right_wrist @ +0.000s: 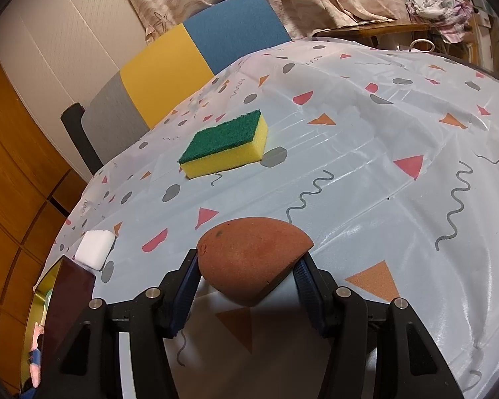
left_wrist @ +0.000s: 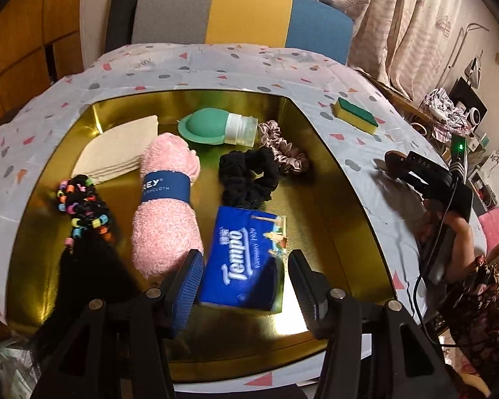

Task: Organize soft objects
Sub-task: 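Lower the Tempo pack into the gold tray with the left gripper while the right carries the brown sponge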

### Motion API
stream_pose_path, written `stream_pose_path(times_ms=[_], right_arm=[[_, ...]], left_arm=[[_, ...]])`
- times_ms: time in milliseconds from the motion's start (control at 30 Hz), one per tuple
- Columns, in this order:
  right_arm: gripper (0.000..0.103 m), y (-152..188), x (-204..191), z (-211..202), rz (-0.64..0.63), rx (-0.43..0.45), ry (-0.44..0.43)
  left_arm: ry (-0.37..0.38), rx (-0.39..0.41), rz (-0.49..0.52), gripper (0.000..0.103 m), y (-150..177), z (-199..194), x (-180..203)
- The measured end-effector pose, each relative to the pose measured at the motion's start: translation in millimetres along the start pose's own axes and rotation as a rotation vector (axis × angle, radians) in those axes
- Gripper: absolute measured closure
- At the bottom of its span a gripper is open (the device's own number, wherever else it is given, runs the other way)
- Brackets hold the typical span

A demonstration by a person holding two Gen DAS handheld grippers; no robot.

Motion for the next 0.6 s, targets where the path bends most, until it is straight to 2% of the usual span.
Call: stream_pose_path(times_ms=[67,200,333,400,600], right_arm=[[0.046,0,-1,0,-0.004,-0.003,0.006],[0.046,-1,-5,2,-0.030,-0.022,0.039],[0.045,1,-16,1,-0.106,-0.063,0.098],[0.045,5,-19,-5,-0.105,-0.064,0.093],[0.045,27,-29,-24,-0.048,-0.101,0.003]], left_arm=[[0.007,0.024,-0.008,0.049,0,-7,0],[0.077,0.072,-0.047,0.049,-2,-23,2],[0.120,0.067,-0.057,0.049,-1,-28,9],[0.127,0.060,-0.058,0.049,0,-29,12],[0.144,0.061,-0.076,0.049,1,-31,12]])
Point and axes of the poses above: each gripper's, at about its wrist camera, not at the fingertips, and z roughly the way its jaws point, x to its right, y to its underside, the point moved 5 cm from there along z, roughly the way its jaws point, and after that the axes turned 5 degrees about -y, right-handed, at the moved point
